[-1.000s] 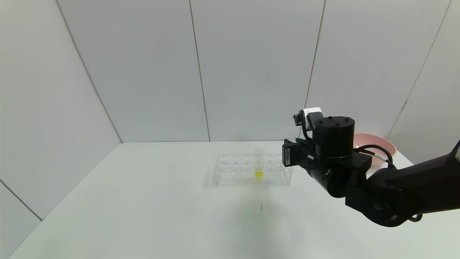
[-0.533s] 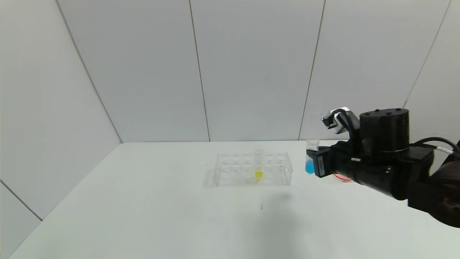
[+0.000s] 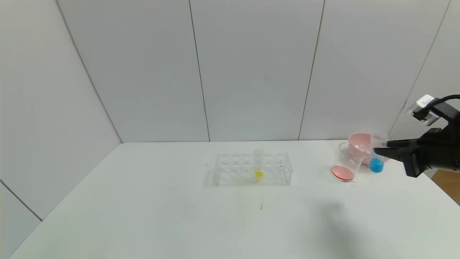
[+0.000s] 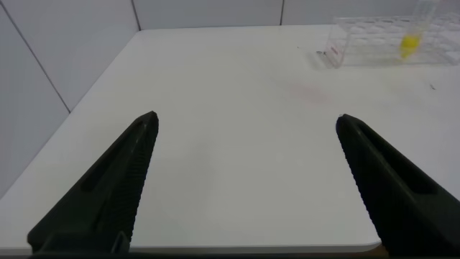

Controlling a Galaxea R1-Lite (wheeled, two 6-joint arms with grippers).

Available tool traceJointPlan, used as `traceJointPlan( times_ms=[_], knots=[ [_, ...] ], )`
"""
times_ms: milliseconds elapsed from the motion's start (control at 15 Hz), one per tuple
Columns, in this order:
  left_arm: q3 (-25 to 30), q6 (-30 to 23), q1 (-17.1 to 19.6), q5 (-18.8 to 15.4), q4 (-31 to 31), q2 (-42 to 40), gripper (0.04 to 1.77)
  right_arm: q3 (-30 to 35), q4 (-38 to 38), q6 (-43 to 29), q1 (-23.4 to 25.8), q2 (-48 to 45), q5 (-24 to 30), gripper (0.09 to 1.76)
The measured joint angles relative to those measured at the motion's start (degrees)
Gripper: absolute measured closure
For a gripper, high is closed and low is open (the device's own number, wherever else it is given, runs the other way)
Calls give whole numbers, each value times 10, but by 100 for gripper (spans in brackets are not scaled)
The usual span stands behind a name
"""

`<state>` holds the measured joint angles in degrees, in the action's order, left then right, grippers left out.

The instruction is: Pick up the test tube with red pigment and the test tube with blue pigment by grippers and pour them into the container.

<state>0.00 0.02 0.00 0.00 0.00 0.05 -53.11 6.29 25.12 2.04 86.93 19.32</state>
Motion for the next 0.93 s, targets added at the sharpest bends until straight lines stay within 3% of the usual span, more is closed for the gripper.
traceJointPlan(
  times_ms=[133,267,400,667,933],
  knots=[
    [0,0,0,0,0,0,5,-46,-61,72,64,9,25,138],
    [0,0,0,0,0,0,5,-114,-130,98,90,28,31,138],
    [0,0,0,0,0,0,5,-183,-186,142,99,55,26,138],
    [0,0,0,0,0,0,5,-310,-266,226,92,132,-33,138],
    [0,0,0,0,0,0,5,-423,-360,317,88,204,-45,138]
  ],
)
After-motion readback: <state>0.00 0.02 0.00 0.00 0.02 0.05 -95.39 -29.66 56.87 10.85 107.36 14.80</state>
